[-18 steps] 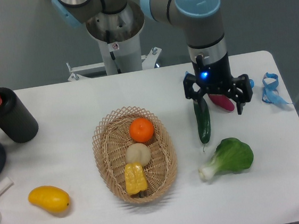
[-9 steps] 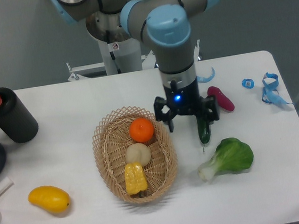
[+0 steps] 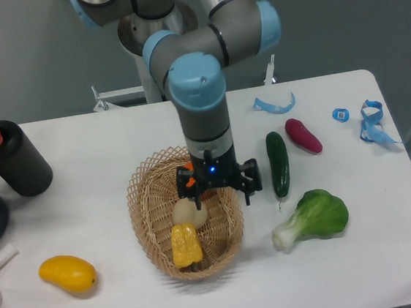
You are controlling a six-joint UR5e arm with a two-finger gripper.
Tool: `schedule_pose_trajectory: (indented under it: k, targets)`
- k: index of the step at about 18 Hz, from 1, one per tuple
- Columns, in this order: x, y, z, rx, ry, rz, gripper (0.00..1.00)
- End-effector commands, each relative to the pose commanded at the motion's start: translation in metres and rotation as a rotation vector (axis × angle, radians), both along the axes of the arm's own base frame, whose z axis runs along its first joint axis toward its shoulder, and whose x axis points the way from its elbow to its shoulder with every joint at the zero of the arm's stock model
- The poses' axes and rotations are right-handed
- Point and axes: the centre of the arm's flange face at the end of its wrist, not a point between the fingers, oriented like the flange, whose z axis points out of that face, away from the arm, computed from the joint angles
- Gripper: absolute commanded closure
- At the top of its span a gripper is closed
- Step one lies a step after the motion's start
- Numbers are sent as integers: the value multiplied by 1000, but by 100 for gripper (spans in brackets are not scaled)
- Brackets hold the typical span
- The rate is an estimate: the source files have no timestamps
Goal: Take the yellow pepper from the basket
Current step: 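Lower the gripper into the basket and close on the yellow pepper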
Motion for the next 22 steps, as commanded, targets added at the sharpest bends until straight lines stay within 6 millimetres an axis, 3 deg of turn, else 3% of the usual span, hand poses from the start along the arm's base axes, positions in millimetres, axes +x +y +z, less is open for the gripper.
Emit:
schedule_pose_trajectory:
  k: [14,22]
  targets:
    - [27,48,-65,-32,-31,-68,0]
    - [32,48,-84,-56,-55,-62,0]
